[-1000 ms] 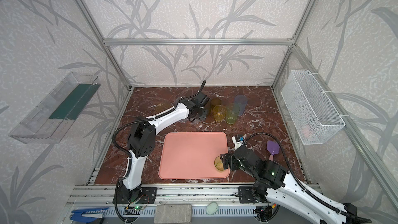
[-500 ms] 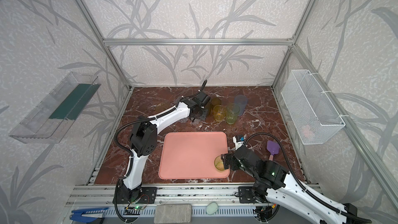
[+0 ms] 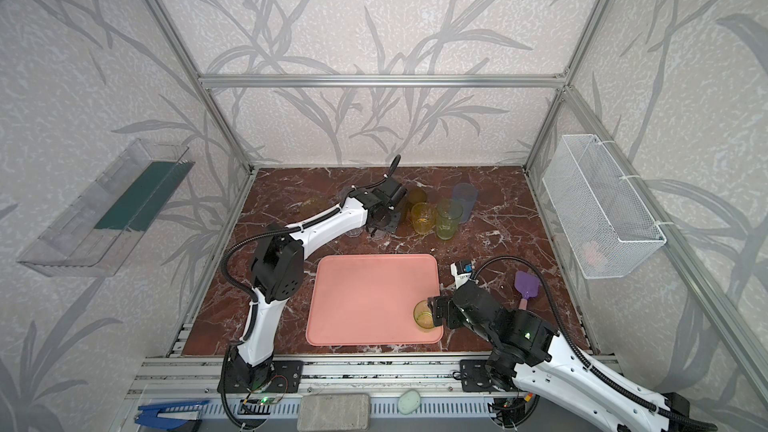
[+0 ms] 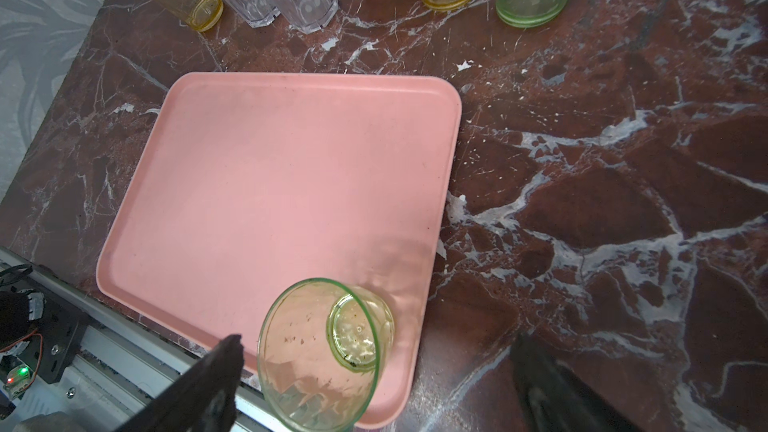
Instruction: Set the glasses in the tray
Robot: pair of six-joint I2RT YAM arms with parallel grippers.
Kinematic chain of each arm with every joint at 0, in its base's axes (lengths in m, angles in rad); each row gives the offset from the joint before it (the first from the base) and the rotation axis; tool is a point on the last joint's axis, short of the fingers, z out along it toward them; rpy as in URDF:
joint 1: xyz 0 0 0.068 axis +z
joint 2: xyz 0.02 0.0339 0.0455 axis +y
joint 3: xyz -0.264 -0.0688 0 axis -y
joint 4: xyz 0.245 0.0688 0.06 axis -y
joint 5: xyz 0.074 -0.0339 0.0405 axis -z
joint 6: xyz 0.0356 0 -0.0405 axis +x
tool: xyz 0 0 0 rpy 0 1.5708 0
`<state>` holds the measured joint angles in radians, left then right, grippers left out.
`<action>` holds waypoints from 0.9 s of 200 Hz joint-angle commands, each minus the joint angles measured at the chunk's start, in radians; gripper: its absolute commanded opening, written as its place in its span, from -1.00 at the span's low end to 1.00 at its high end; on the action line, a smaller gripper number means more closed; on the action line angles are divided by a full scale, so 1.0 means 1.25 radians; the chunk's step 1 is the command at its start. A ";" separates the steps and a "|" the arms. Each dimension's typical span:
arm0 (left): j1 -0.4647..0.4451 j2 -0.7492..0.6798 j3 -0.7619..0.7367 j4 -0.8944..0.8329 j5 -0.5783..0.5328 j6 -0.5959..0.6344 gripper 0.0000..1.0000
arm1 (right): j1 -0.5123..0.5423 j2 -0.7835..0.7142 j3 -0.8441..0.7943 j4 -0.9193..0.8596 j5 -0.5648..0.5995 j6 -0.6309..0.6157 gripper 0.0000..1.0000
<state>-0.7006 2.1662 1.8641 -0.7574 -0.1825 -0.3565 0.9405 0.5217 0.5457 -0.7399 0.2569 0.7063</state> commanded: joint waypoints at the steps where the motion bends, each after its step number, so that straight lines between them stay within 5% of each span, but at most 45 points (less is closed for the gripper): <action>1: 0.000 0.015 0.023 -0.038 -0.017 0.009 -0.72 | -0.003 -0.011 0.014 -0.019 0.018 0.002 0.98; 180: -0.003 -0.030 -0.004 -0.040 0.000 0.009 -0.97 | -0.004 -0.037 0.001 -0.027 0.008 0.015 0.98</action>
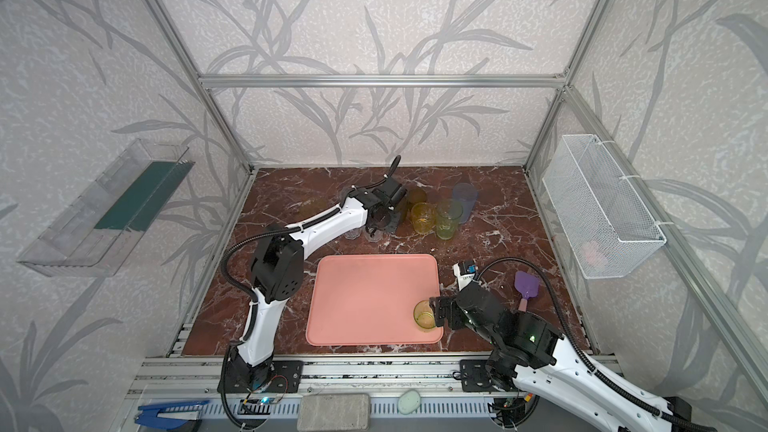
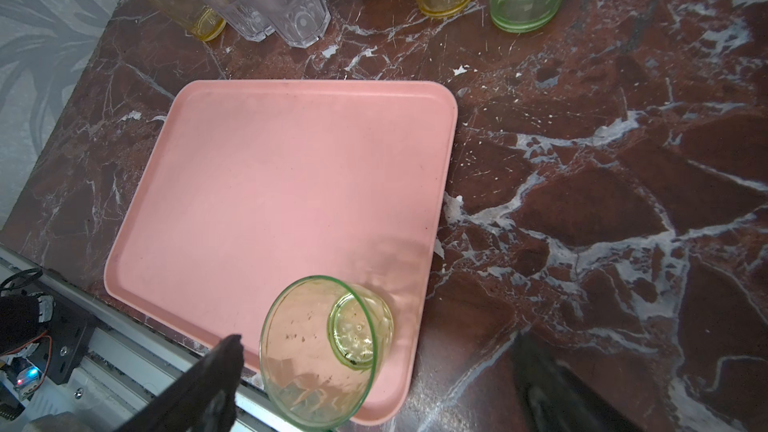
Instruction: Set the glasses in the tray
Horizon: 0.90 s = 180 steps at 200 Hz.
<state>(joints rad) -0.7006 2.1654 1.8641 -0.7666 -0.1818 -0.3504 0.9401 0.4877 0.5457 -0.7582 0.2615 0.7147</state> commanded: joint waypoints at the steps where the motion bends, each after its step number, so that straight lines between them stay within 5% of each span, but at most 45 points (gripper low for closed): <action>1: -0.003 -0.031 -0.005 -0.031 0.000 0.004 -0.97 | -0.003 -0.010 0.001 -0.011 0.005 0.009 0.98; 180: -0.024 -0.147 -0.058 -0.029 0.036 0.005 -1.00 | -0.004 -0.039 -0.012 0.022 -0.048 0.031 0.98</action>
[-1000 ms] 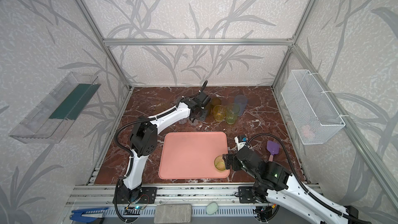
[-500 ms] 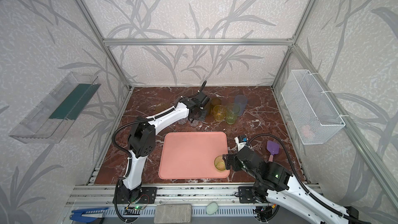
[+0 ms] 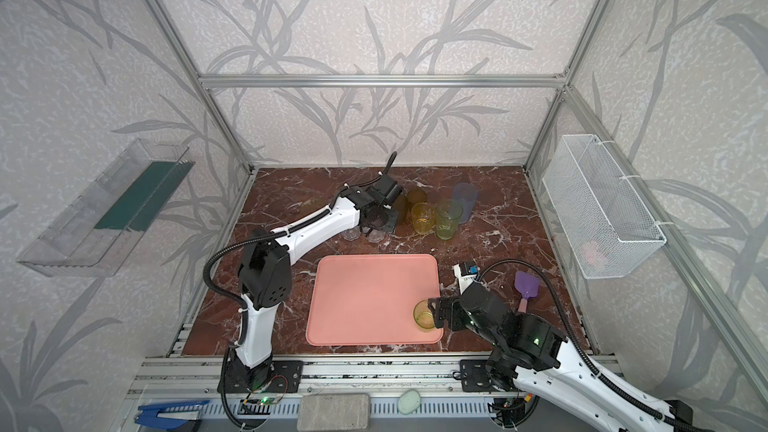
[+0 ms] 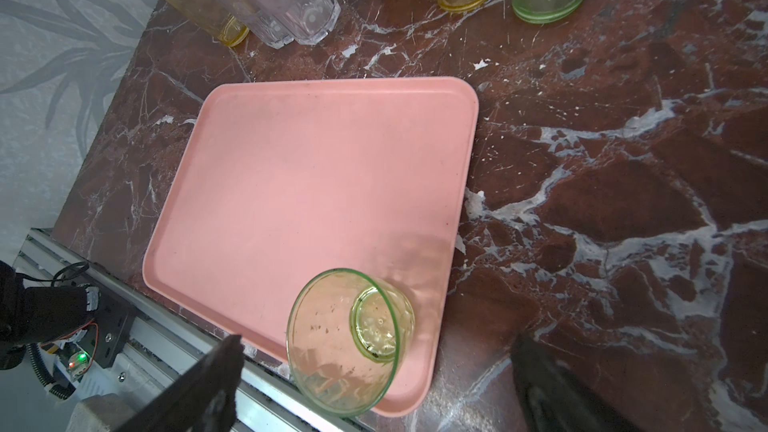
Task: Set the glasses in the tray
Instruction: 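Lift the clear tumbler with the left gripper and carry it over the tray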
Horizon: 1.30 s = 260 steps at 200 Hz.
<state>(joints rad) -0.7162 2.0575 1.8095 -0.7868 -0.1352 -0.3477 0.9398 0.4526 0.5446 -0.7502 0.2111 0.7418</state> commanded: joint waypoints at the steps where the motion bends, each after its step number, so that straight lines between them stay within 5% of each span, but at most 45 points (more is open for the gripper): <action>1: -0.011 -0.061 -0.015 -0.013 -0.001 0.003 -1.00 | -0.003 -0.010 -0.011 0.016 -0.007 0.009 0.98; 169: -0.173 -0.366 -0.327 0.072 -0.039 -0.049 -1.00 | -0.011 0.026 -0.011 0.074 -0.040 0.041 0.98; 260: -0.269 -0.393 -0.456 0.075 -0.042 -0.110 -1.00 | -0.014 -0.002 -0.041 0.096 -0.056 0.064 0.98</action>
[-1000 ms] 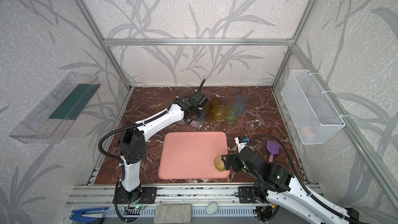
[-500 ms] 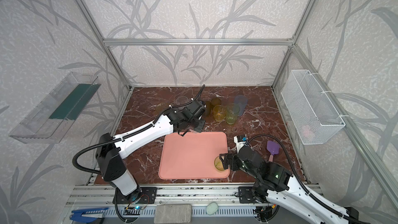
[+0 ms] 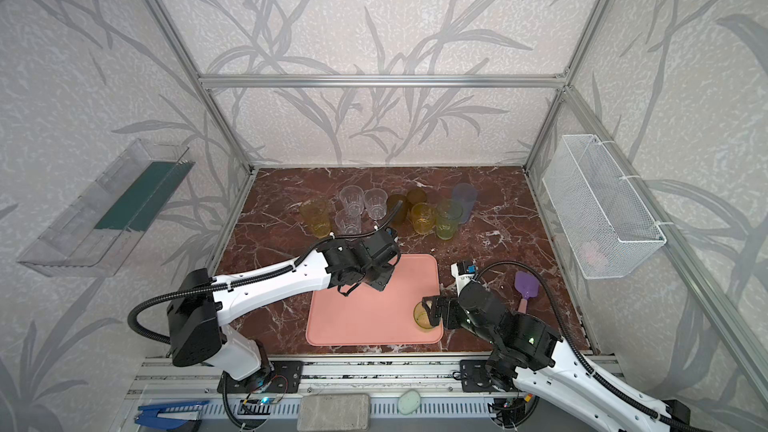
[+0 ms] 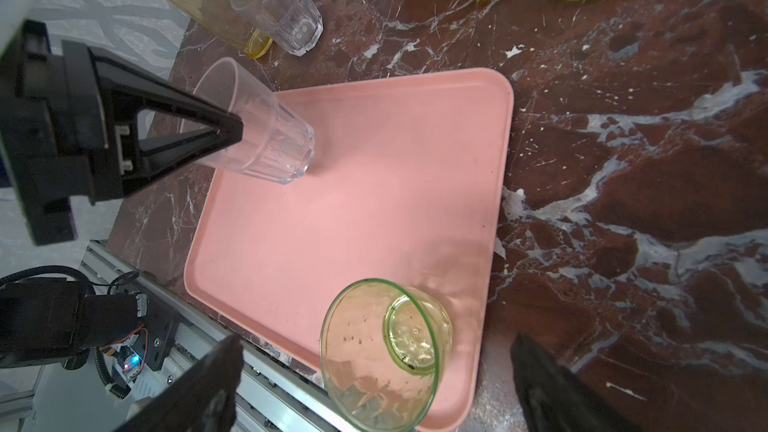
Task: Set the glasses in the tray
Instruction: 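Lift the clear tumbler with the left gripper and carry it over the tray, then lower the clear tumbler onto the tray beside the green glass with the left gripper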
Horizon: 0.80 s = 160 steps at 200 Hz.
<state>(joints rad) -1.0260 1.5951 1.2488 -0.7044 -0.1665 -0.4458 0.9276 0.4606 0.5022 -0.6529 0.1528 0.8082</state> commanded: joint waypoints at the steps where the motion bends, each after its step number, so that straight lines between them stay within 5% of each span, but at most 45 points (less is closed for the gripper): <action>1: -0.022 -0.023 -0.007 0.009 -0.017 -0.032 -1.00 | -0.005 -0.009 -0.007 0.019 -0.009 0.011 0.98; 160: -0.149 -0.034 -0.093 0.092 0.044 -0.085 -1.00 | -0.012 -0.051 -0.040 0.014 -0.035 0.046 0.98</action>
<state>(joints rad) -1.1942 1.5936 1.1549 -0.6453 -0.1253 -0.5163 0.9176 0.4145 0.4606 -0.6331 0.1154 0.8562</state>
